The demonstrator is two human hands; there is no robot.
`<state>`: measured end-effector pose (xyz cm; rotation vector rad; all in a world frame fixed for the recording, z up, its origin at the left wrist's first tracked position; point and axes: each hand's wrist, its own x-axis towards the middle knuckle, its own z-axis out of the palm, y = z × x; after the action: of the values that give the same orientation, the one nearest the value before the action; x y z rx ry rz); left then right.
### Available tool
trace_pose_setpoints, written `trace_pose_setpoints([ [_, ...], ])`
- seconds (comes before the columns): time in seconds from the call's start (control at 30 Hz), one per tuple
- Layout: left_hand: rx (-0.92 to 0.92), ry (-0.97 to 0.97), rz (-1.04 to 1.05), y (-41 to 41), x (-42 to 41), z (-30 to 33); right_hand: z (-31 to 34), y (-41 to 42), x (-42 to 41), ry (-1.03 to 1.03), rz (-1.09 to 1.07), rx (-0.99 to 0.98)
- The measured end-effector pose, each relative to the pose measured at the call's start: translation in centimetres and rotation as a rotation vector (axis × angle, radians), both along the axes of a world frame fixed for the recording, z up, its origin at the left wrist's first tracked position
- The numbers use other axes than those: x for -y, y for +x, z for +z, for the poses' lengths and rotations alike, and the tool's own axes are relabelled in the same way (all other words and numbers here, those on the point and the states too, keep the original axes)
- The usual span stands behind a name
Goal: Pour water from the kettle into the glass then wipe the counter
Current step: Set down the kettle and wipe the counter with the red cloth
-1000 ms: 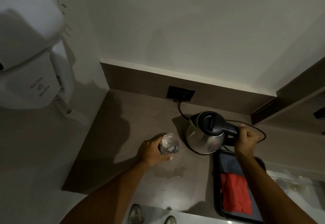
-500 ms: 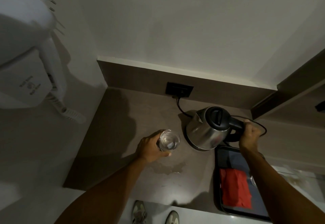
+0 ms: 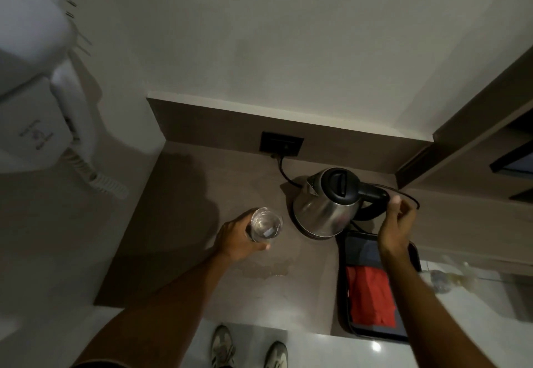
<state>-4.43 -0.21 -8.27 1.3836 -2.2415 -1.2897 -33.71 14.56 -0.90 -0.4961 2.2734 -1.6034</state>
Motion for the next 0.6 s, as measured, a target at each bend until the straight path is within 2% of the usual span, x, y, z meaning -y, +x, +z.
trace_pose_setpoints([
  [0.07, -0.010, 0.001, -0.002, 0.0, 0.1, -0.1, -2.1, 2.6, -3.7, 0.148, 0.015, -0.161],
  [0.17, -0.015, -0.010, -0.014, 0.0, 0.1, -0.2, -6.2, 6.5, -9.1, 0.486, 0.158, -0.363],
  [0.3, -0.046, 0.010, -0.013, 0.0, 0.0, -0.7, -9.5, 7.1, -13.5, 0.866, 0.319, -0.381],
  [0.5, -0.137, -0.003, -0.044, 1.6, -1.2, 0.2, -9.9, 6.6, -13.4, 0.951, 0.364, -0.421],
  [0.6, 0.007, -0.104, -0.036, 4.3, -2.0, -0.2, -9.4, 6.3, -12.9, 0.918, 0.353, -0.451],
])
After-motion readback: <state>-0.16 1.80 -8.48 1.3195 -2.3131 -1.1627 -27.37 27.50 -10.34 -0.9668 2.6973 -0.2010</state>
